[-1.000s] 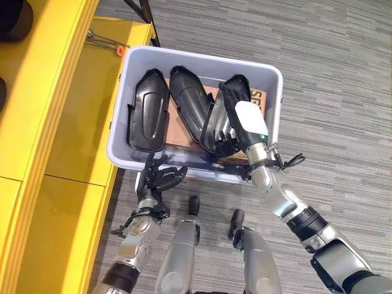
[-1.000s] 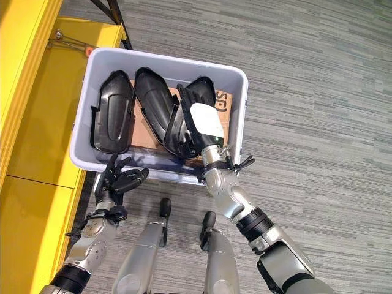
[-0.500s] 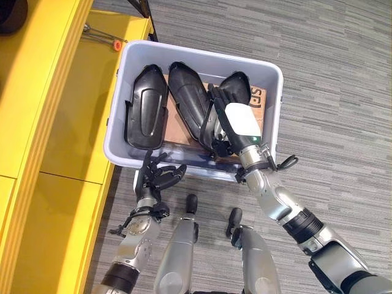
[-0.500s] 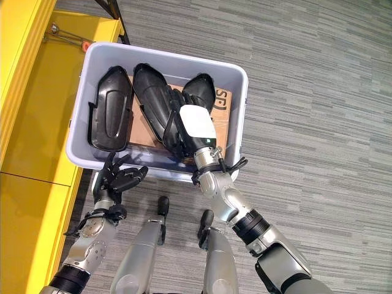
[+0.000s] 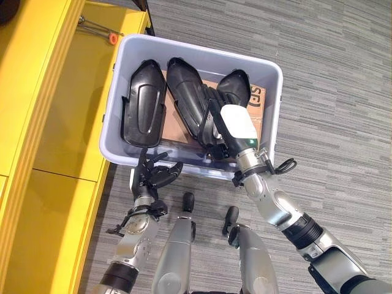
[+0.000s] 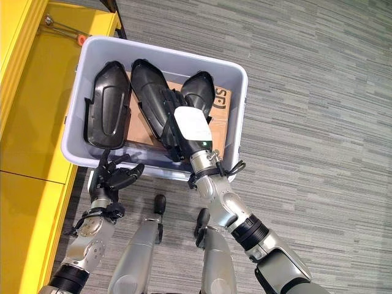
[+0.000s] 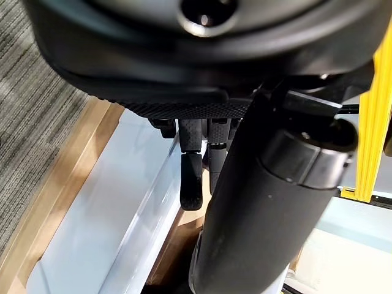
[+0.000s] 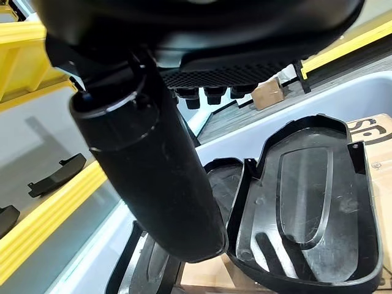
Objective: Move parts from the plastic box to the shelf.
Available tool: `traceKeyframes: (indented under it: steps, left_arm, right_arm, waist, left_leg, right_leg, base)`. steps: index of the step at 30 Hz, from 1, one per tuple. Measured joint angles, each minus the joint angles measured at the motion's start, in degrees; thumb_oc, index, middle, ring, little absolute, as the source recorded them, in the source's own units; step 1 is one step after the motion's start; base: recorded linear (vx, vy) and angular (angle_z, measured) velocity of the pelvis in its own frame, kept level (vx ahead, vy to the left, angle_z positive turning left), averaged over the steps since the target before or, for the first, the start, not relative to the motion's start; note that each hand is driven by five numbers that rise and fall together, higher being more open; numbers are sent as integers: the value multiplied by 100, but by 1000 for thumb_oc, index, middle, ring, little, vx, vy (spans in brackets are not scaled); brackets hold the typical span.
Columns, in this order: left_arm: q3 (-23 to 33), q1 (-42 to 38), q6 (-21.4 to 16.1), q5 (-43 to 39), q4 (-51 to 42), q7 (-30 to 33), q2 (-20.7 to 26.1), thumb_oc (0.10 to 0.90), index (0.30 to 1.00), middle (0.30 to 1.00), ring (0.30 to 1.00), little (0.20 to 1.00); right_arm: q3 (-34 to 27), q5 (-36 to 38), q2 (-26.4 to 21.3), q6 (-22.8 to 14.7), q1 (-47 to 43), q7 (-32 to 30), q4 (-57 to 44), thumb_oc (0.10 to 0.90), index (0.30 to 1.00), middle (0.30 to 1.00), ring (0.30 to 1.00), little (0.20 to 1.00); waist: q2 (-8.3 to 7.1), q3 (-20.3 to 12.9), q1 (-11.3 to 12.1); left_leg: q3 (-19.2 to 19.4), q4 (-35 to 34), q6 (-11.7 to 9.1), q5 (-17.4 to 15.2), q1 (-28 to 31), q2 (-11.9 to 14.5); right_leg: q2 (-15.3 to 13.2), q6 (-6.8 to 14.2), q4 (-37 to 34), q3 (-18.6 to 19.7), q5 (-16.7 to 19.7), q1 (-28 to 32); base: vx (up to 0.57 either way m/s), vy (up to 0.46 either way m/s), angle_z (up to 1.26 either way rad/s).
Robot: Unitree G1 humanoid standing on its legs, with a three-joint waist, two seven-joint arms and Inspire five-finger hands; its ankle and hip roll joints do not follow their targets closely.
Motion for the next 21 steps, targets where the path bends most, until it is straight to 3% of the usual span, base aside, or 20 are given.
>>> traceKeyframes:
  steps: [21]
  left_arm:
    - [25, 77, -140, 133, -465, 165, 2, 900, 1000, 1000, 1000, 1000]
  right_arm:
    - [200, 128, 188, 41, -4, -57, 17, 900, 1000, 1000, 1000, 1000]
  waist:
    - [1, -2, 8]
  left_leg:
    - [3, 137, 6, -17, -544, -4]
  right_leg:
    - [-18, 10, 122, -17, 13, -492]
  base:
    - [1, 1, 0]
